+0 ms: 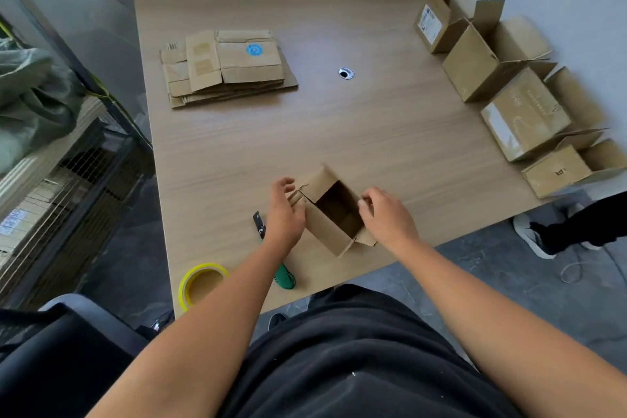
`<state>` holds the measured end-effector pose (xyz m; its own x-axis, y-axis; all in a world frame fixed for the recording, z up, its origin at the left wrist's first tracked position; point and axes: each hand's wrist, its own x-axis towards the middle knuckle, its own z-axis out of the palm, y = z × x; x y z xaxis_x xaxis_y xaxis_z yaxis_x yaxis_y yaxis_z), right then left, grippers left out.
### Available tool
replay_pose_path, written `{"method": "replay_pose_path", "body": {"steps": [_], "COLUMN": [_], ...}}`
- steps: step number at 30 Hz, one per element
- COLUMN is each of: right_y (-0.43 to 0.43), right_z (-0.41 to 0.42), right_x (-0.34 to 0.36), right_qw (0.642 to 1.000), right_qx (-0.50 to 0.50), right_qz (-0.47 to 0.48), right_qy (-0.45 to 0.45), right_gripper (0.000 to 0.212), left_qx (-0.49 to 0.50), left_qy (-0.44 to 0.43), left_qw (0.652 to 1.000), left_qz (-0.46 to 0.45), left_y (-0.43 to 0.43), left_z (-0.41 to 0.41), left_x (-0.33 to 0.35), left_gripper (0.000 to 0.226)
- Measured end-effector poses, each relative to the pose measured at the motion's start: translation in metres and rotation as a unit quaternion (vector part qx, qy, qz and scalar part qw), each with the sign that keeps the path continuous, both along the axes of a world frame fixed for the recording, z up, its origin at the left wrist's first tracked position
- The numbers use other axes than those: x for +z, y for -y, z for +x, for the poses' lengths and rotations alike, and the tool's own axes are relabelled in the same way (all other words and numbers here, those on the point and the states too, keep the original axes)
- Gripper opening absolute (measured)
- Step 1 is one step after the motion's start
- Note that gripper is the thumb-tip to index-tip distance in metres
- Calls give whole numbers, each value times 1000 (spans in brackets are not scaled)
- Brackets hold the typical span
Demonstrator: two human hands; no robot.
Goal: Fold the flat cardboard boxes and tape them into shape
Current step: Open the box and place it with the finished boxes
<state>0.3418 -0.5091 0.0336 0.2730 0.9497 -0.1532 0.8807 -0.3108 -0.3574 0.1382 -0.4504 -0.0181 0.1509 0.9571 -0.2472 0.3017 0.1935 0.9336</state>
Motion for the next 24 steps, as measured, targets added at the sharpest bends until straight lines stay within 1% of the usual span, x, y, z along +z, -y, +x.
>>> {"method": "replay_pose_path", "body": {"steps": [1, 2, 3, 4, 5, 6, 7, 9, 10, 11, 12, 13, 14, 15, 16, 17, 18, 20, 21, 23, 24], "right_y": [-2, -3, -3, -3, -1, 1, 3, 6, 7, 7, 8, 9, 10, 11, 13, 15, 16, 16, 17, 16, 15], "right_z": [1, 2, 3, 4, 5, 6, 7, 7, 7, 7, 7, 7, 6, 7, 7, 8, 8, 8, 6, 4, 4], "right_x": [1, 0, 0, -2, -4, -9, -15, -25, -29, -33, -36, -38, -41, -44, -48, -51, -53, -57, -59, -62, -63], "right_qw": [1000, 999, 997, 996, 996, 997, 998, 997, 998, 999, 998, 996, 992, 988, 984, 983, 984, 982, 980, 976, 975], "right_qx": [-9, -19, -27, -25, -13, 9, 35, 65, 60, 53, 52, 57, 71, 90, 105, 105, 92, 59, 49, 31, 15], "right_qz": [3, 9, 19, 29, 35, 31, 17, -5, -8, -10, -19, -38, -64, -94, -123, -144, -154, -145, -134, -106, -88], "right_qy": [-21, -45, -65, -79, -81, -73, -58, -35, -23, 0, 31, 59, 79, 87, 77, 42, -7, -106, -139, -188, -204], "right_gripper": [24, 26, 32, 39, 47, 52, 51, 40, 39, 48, 64, 81, 95, 104, 108, 109, 108, 99, 92, 79, 72], "left_qx": [-32, -68, -112, -169, -222, -256, -267, -247, -230, -213, -199, -190, -188, -193, -200, -207, -213, -212, -212, -215, -199], "left_qy": [-101, -188, -241, -269, -287, -302, -314, -314, -299, -284, -282, -299, -332, -370, -399, -413, -410, -366, -348, -329, -310], "left_qw": [991, 967, 938, 914, 895, 882, 878, 887, 898, 910, 917, 918, 910, 896, 883, 875, 877, 901, 910, 918, 928], "left_qz": [77, 159, 223, 254, 261, 254, 243, 231, 225, 214, 198, 180, 163, 150, 145, 142, 133, 94, 77, 58, 50], "left_y": [2, 2, 0, -3, -6, -9, -11, -12, -13, -15, -18, -23, -29, -33, -36, -39, -41, -47, -51, -55, -53], "left_z": [-1, -1, 0, 1, 3, 4, 4, 4, 6, 7, 9, 10, 11, 12, 12, 12, 12, 12, 11, 12, 14], "left_x": [-3, -5, -6, -6, -6, -6, -7, -8, -7, -6, -5, -5, -6, -9, -14, -19, -22, -23, -21, -15, -10], "left_gripper": [43, 42, 42, 40, 37, 38, 42, 56, 62, 67, 70, 73, 75, 75, 71, 66, 62, 55, 53, 53, 56]}}
